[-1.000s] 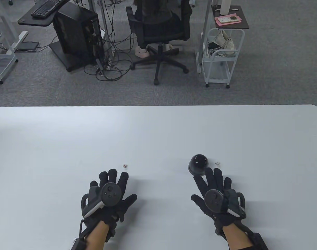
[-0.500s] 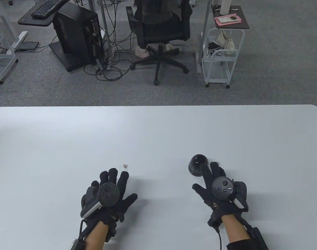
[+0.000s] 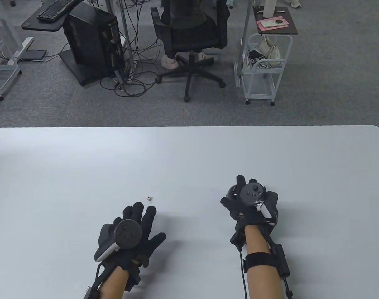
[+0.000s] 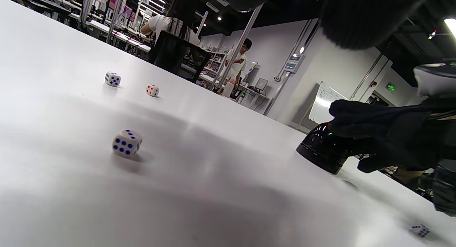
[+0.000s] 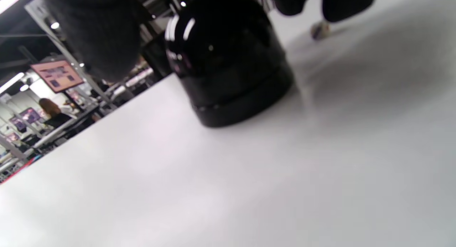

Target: Shake dice in a dice shaker

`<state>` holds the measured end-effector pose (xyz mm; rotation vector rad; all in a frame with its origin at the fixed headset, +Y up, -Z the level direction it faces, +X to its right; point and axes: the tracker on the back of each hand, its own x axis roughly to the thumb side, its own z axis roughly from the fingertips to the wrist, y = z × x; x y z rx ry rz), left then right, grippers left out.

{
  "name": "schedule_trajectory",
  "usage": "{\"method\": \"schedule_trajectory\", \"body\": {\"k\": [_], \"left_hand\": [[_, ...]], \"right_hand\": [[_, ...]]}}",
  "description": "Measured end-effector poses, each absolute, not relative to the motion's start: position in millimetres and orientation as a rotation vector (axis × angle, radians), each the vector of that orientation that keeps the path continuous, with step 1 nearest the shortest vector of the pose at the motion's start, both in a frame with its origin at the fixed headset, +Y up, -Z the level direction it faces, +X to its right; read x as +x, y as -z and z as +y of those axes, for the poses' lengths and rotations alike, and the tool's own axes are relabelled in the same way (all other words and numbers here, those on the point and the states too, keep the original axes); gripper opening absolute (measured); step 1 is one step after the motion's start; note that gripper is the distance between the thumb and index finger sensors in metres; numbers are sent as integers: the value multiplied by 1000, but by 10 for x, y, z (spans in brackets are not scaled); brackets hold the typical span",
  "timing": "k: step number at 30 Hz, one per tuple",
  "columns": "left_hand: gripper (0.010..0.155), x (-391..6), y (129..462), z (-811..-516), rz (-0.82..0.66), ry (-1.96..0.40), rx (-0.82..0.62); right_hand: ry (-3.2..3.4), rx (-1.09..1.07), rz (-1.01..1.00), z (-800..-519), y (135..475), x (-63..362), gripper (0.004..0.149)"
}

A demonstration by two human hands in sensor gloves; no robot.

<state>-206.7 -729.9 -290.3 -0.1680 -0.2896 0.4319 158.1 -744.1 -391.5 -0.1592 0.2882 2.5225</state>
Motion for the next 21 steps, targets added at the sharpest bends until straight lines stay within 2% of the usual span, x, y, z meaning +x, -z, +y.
{"method": "schedule_trajectory", "body": {"k": [5, 13, 21], "left_hand": [[83, -2065, 2906, -7308, -297, -447, -180], [83, -2064, 2905, -7310, -294, -445, -190], [82, -2069, 2903, -7310, -289, -444, -194]], "right_hand": [[-2473, -209, 300, -7506, 3962, 1578, 92], [-2522, -204, 322, -7557, 3982, 1534, 75], [-2658, -127, 254, -7552, 3884, 1473, 78]]}}
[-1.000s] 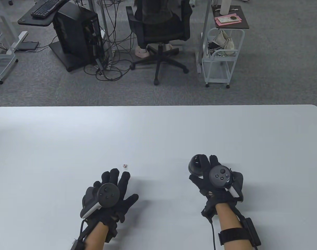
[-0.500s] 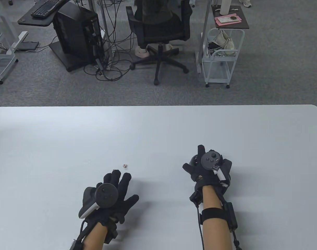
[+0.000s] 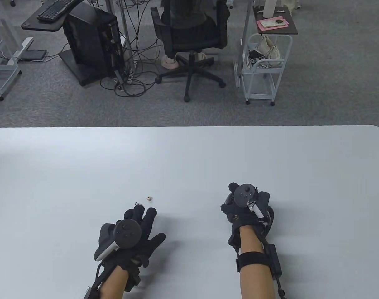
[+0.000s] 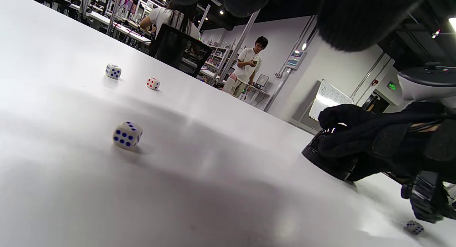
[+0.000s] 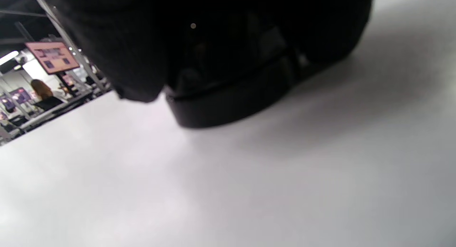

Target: Shake dice in a dice shaker

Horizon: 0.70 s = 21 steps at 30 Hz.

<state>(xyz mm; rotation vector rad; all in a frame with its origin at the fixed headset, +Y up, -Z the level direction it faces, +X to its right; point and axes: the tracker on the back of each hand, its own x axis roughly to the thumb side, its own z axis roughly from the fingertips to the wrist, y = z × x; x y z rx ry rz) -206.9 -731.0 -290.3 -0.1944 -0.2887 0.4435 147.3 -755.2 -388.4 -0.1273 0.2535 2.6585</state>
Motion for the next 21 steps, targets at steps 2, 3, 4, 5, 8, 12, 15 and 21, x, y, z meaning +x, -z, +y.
{"method": "schedule_trajectory", "body": {"k": [2, 3, 4, 5, 8, 12, 15, 21], "left_hand": [[81, -2070, 2903, -7311, -287, -443, -196], [81, -2071, 2905, -7311, -287, -443, -196], [81, -2070, 2907, -7311, -286, -443, -196], [81, -2069, 2910, -7314, -287, -443, -191], [80, -2061, 2916, -7313, -286, -438, -166], [80, -2015, 2928, -7343, -290, -416, -135], [79, -1956, 2916, -7351, -307, -406, -109], [83, -1748, 2873, -7221, -374, -488, -27]], "right_hand": [[-2669, -99, 213, -7569, 3833, 1469, 78], [-2676, -81, 192, -7578, 3802, 1467, 78], [-2677, -60, 169, -7590, 3768, 1466, 78], [-2677, -32, 147, -7595, 3727, 1466, 78], [-2737, 55, 67, -7574, 3622, 1465, 78], [-2614, 165, -15, -7507, 3486, 1444, 78], [-2523, 238, -66, -7364, 3371, 1365, 78], [-2379, 482, -198, -7108, 3130, 1088, 77]]}}
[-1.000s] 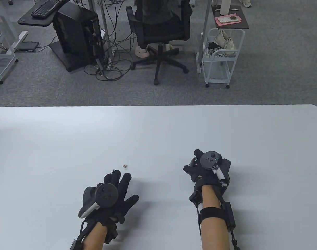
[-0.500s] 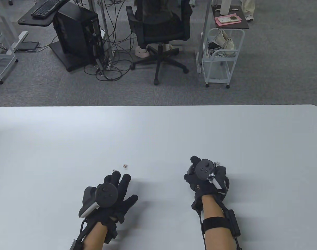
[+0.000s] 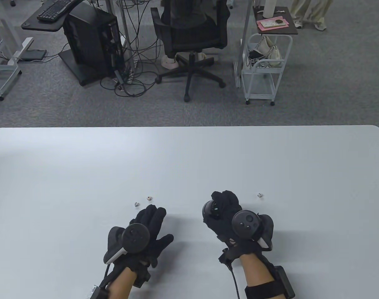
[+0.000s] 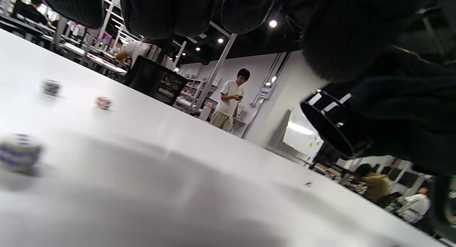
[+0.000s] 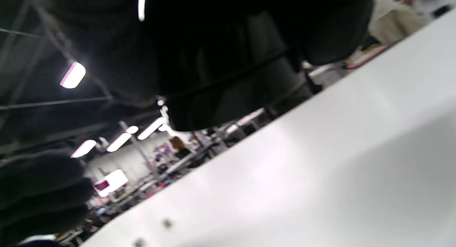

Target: Shake dice in a dice shaker

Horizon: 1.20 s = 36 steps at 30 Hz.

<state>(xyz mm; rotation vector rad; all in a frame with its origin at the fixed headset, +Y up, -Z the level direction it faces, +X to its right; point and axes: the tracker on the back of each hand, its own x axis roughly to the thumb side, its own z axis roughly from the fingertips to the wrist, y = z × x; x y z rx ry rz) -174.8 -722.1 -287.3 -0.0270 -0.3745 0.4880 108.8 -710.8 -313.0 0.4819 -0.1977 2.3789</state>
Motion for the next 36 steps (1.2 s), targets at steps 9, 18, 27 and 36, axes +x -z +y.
{"method": "schedule_trajectory", "body": {"k": [9, 18, 27, 36], "left_hand": [[102, -1374, 2989, -7126, -450, -584, -201], [106, -1234, 3020, -7333, -453, -650, -109], [108, -1277, 2986, -7365, -482, -528, -19], [108, -1302, 2988, -7408, -499, -577, -36]], "right_hand": [[-2214, 599, -236, -7078, 3029, 941, 77], [-2113, 622, -106, -7203, 3029, 864, 78], [-2128, 656, -44, -7220, 2985, 741, 78], [-2142, 662, 7, -7214, 2972, 721, 78]]}}
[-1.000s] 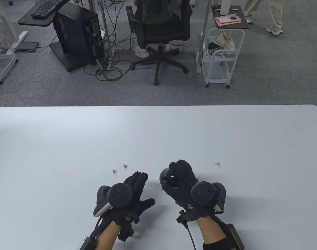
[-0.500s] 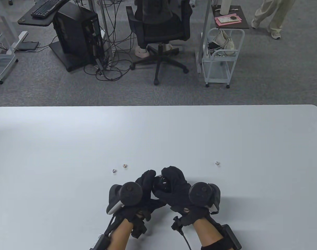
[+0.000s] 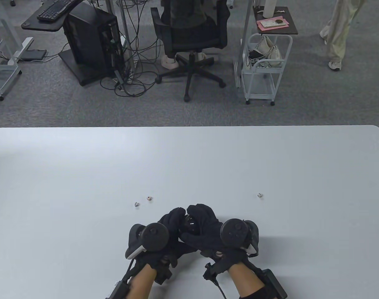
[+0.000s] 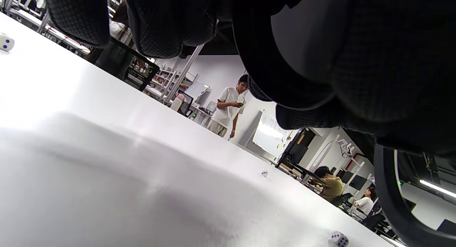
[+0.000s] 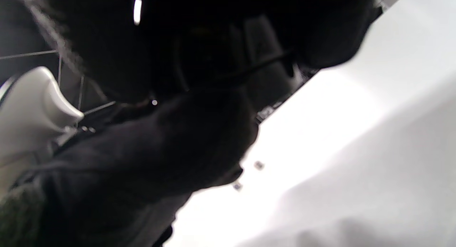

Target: Shake dice in a dice shaker

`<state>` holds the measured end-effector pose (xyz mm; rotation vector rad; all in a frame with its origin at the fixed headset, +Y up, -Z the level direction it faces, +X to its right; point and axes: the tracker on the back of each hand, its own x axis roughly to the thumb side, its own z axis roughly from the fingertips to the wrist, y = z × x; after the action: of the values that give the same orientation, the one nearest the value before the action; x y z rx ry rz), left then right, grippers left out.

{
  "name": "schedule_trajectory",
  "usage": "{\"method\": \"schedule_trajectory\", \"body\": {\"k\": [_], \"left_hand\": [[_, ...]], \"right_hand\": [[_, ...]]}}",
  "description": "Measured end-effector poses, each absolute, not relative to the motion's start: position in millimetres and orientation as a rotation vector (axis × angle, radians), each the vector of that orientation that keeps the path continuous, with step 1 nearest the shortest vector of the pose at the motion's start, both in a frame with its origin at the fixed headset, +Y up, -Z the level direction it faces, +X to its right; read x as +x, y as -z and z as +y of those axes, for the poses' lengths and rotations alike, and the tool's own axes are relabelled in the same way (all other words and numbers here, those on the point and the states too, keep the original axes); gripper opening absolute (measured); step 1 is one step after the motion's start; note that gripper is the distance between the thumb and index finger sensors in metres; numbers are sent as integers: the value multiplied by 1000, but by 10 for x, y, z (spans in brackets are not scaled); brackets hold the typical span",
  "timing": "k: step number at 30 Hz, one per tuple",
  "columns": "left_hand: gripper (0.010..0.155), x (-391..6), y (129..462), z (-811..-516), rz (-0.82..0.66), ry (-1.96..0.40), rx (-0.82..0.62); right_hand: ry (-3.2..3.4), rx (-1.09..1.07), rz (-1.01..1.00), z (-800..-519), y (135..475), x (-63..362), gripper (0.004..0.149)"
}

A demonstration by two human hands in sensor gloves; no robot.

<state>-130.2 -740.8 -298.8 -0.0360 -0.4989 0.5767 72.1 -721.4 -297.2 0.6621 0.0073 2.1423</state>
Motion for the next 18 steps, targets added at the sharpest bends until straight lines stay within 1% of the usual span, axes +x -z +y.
{"method": "schedule_trajectory", "body": {"k": [2, 5, 9, 14, 18], "left_hand": [[109, -1301, 2981, -7408, -500, -604, -40], [106, -1292, 2960, -7379, -481, -568, 27], [106, -1311, 2955, -7373, -475, -588, 70], [106, -1336, 2964, -7392, -461, -662, 39], [106, -1345, 2975, -7425, -442, -644, 20]], "right_hand": [[-2138, 664, 12, -7213, 2973, 728, 77], [-2144, 671, 5, -7204, 2968, 723, 77], [-2136, 671, 11, -7214, 2977, 737, 78], [-2123, 657, -9, -7188, 2975, 764, 78], [-2106, 629, -59, -7157, 2988, 840, 78]]}}
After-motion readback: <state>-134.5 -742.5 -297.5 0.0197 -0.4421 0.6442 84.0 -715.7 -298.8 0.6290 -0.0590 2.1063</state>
